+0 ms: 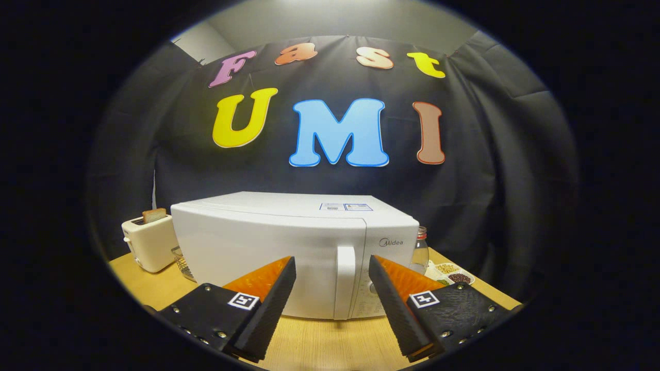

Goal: Open the microwave, put the food inside, and close the microwave door.

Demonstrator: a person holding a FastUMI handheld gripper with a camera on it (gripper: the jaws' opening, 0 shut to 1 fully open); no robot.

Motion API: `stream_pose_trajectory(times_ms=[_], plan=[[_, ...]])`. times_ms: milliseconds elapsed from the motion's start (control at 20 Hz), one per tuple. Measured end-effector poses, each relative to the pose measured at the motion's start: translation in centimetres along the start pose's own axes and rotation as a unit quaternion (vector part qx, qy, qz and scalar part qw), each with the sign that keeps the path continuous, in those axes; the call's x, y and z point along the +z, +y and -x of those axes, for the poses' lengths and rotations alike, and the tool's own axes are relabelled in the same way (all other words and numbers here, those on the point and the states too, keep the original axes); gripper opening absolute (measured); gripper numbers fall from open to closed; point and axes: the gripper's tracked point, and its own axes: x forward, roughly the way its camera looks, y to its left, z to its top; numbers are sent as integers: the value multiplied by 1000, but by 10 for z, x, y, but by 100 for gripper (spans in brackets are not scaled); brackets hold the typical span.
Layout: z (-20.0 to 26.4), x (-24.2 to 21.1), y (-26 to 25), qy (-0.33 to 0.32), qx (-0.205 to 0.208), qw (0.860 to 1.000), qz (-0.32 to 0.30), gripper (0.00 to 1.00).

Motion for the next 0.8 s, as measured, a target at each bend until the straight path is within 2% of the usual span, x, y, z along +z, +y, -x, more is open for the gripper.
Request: stream_pose_trajectory(times_ms=[400,550,650,700,800], plan=[[-43,-36,-24,5,-35,999,14,87],[-51,-44,-21,9,-15,1000,-8,83],[-51,-42,-19,-4,-17,1000,7,74],[-52,-44,-20,-4,-23,1000,20,65],[-53,-48,-14,4,-5,1000,18,48]])
